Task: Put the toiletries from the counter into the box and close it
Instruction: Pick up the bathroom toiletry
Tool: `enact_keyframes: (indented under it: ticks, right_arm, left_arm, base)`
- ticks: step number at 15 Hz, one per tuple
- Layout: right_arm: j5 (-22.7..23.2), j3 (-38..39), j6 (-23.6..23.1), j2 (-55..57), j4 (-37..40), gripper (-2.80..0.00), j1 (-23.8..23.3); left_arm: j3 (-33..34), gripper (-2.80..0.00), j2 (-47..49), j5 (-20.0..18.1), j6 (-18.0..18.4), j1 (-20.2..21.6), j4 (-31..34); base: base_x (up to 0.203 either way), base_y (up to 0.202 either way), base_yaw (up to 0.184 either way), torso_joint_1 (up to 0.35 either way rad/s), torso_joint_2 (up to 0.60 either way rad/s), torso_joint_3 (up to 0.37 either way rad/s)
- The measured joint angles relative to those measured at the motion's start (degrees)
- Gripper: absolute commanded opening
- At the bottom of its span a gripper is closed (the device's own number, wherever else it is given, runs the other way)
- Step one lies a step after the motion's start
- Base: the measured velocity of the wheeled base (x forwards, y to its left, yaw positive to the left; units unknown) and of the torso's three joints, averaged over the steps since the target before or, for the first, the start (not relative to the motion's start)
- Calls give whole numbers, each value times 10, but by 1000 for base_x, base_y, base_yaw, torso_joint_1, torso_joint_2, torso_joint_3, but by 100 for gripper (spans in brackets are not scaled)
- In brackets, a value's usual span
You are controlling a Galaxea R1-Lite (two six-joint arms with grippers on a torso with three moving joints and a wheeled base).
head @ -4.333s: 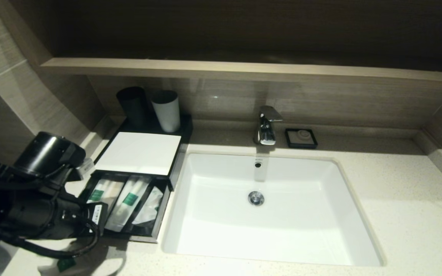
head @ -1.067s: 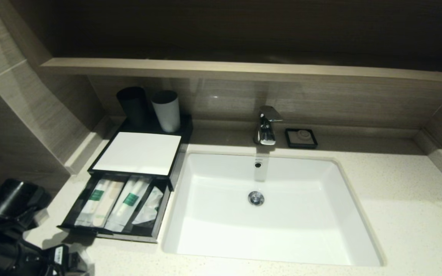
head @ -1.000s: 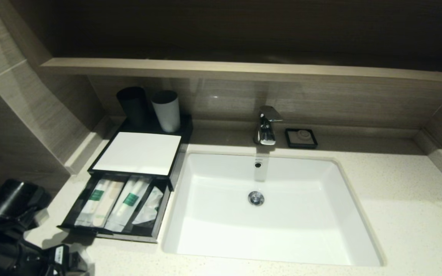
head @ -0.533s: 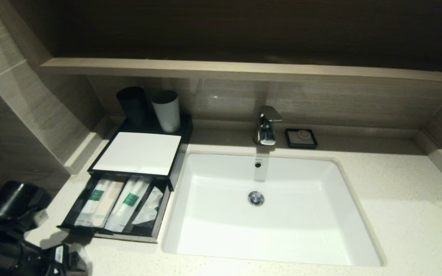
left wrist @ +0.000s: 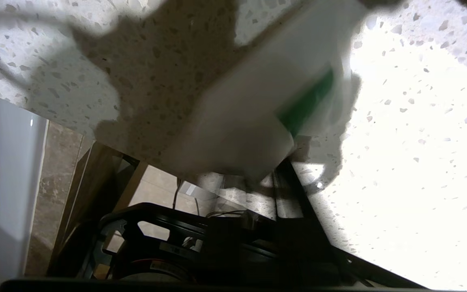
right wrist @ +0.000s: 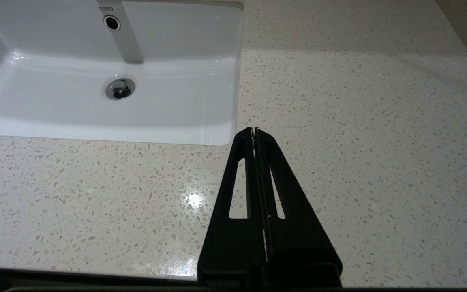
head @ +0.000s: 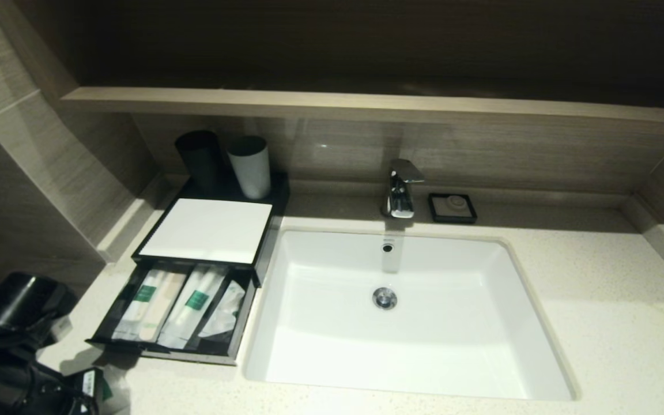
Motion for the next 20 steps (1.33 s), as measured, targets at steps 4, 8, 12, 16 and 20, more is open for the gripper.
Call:
enact_keyframes:
  ticks: [4, 8, 12, 16, 20]
  right_arm:
    - [0, 0, 0, 0, 0, -280, 0]
    - [0, 0, 0, 0, 0, -280, 0]
    - [0, 0, 0, 0, 0, -280, 0]
    - [0, 0, 0, 0, 0, -280, 0]
    - [0, 0, 0, 0, 0, -280, 0]
  left_arm:
    - [7, -280, -5, 0, 0, 0, 0]
    - [7, -280, -27, 1, 0, 0, 3]
    - [7, -280, -63, 2, 0, 0, 10]
    - [-1, -280, -114, 3, 2, -1, 31]
    - [-52, -280, -155, 1, 2, -1, 76]
  base:
    - [0, 0, 0, 0, 0, 0]
    - [0, 0, 0, 0, 0, 0]
    - [0, 0, 0, 0, 0, 0]
    - [0, 0, 0, 0, 0, 0]
    - [0, 0, 0, 0, 0, 0]
